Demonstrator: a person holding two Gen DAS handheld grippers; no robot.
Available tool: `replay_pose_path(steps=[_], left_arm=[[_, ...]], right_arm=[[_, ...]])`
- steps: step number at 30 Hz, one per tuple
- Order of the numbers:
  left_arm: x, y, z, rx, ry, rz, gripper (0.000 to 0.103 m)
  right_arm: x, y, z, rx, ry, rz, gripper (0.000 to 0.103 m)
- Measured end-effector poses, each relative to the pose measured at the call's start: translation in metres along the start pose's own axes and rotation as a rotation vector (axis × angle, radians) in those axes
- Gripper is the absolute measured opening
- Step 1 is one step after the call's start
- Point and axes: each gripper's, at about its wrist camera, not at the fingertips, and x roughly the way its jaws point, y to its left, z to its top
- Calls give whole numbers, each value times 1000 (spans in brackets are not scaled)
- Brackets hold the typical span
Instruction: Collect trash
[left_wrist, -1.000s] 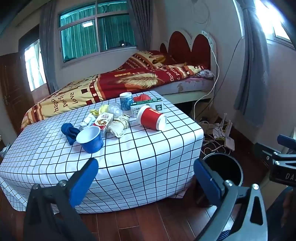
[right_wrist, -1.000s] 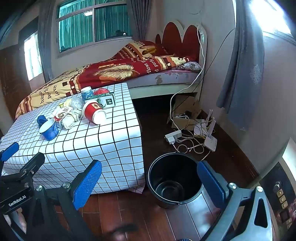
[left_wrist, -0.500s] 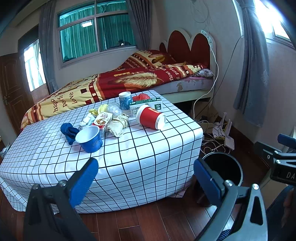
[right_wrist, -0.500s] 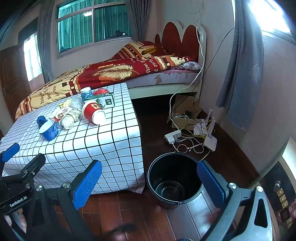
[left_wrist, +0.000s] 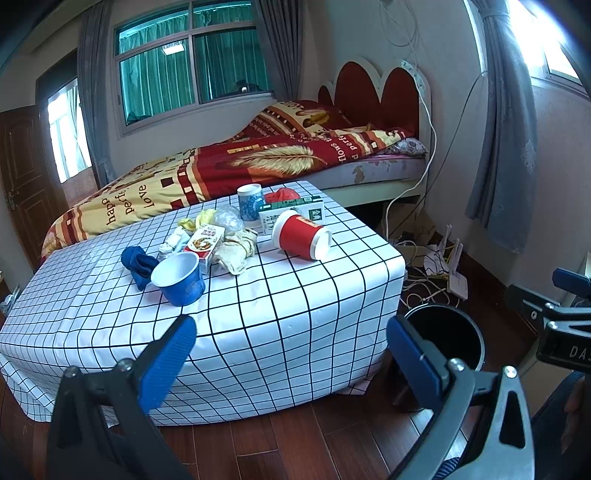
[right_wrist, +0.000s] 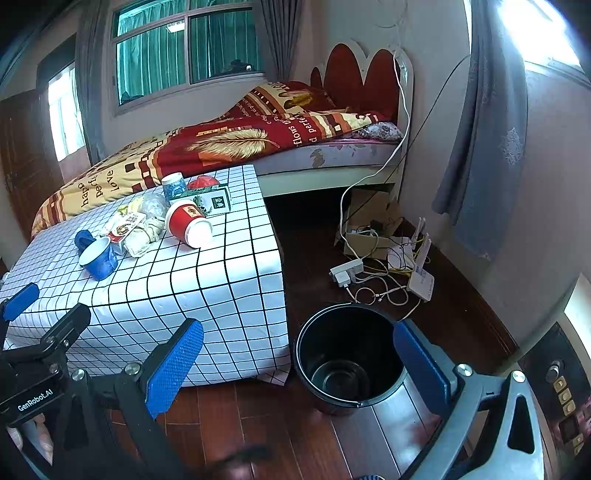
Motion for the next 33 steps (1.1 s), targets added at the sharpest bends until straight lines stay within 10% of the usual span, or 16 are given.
replay_pose_path(steps=[33], left_arm=[[-4,-7,9,7,0,2,103]], right_arm=[[5,1,-2,4,9,-1,103]])
